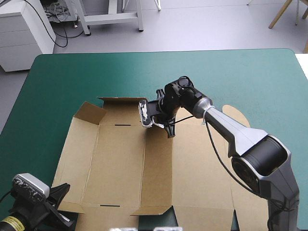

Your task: Fold the box

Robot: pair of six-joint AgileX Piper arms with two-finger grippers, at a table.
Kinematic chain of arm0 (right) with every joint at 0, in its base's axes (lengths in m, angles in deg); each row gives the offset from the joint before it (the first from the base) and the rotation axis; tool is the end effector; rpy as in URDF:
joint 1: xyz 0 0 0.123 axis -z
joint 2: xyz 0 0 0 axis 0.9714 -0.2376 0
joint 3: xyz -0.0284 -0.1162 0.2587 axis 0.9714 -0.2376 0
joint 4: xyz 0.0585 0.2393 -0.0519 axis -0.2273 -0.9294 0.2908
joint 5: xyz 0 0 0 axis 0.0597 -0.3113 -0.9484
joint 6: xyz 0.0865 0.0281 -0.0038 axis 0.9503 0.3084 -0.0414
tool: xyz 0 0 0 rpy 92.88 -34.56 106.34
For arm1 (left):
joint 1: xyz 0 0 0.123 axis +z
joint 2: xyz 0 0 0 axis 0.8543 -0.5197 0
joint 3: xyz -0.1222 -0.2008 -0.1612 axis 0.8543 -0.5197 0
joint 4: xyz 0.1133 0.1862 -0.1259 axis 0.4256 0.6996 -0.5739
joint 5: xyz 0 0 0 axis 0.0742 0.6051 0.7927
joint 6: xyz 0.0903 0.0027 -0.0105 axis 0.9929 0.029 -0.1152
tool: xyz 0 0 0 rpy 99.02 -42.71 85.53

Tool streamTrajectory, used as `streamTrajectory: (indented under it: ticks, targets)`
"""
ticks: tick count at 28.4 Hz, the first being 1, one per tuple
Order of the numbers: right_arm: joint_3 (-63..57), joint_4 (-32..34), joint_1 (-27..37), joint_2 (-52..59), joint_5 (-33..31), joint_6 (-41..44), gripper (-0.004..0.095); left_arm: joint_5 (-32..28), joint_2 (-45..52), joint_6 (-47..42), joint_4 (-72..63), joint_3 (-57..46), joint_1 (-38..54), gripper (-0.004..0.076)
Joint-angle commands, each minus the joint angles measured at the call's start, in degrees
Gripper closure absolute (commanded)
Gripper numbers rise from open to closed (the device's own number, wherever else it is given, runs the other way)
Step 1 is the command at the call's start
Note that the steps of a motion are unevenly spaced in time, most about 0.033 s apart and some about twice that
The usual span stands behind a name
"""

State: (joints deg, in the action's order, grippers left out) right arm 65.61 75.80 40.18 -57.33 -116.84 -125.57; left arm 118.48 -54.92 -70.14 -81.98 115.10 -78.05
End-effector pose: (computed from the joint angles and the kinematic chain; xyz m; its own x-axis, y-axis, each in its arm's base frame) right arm 0.3511 0.2668 0.2645 0.3134 -0.9221 -0.2270 -0.9116 -0.2251 -0.3441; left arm 0.0214 -0.0169 0.2989 -0.4739 0.2882 -0.8321 0.4643 0.8847 0.0420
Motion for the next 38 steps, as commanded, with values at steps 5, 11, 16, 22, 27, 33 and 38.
streamTrajectory:
  ticks: [5,11,16,22,27,33,38]
  targets:
    - [1.75,-1.11,-0.16,3.25,-0.63,3.3,0.0919,-3.18,-0.88,-0.51,-0.29,1.91,-0.46,0.0734]
    - [1.75,3.58,-0.16,3.25,-0.81,8.91,0.0663,-3.18,-0.88,-0.51,-0.16,1.91,-0.46,0.0734]
    - [1.75,12.2,-0.16,5.42,-2.9,16.88,0.0574,-3.18,-0.88,-0.51,-0.06,1.91,-0.46,0.0734]
    - [1.75,29.61,1.49,10.69,-9.71,31.34,0.0724,-3.18,-0.88,-0.51,-0.06,1.91,-0.46,0.0734]
    - [1.75,27.09,6.8,17.08,-11.17,37.7,0.0881,-3.15,-0.88,-0.51,-0.06,1.91,-0.46,0.0734]
    - [1.75,17.52,17.43,25.4,-11.17,45.55,0.0927,-3.05,-0.88,-0.51,-0.06,1.91,-0.46,0.0734]
    - [0.9,7.52,28.72,31.31,-11.17,49.72,0.0927,-2.91,-0.88,-0.51,-0.06,1.91,-0.46,0.0734]
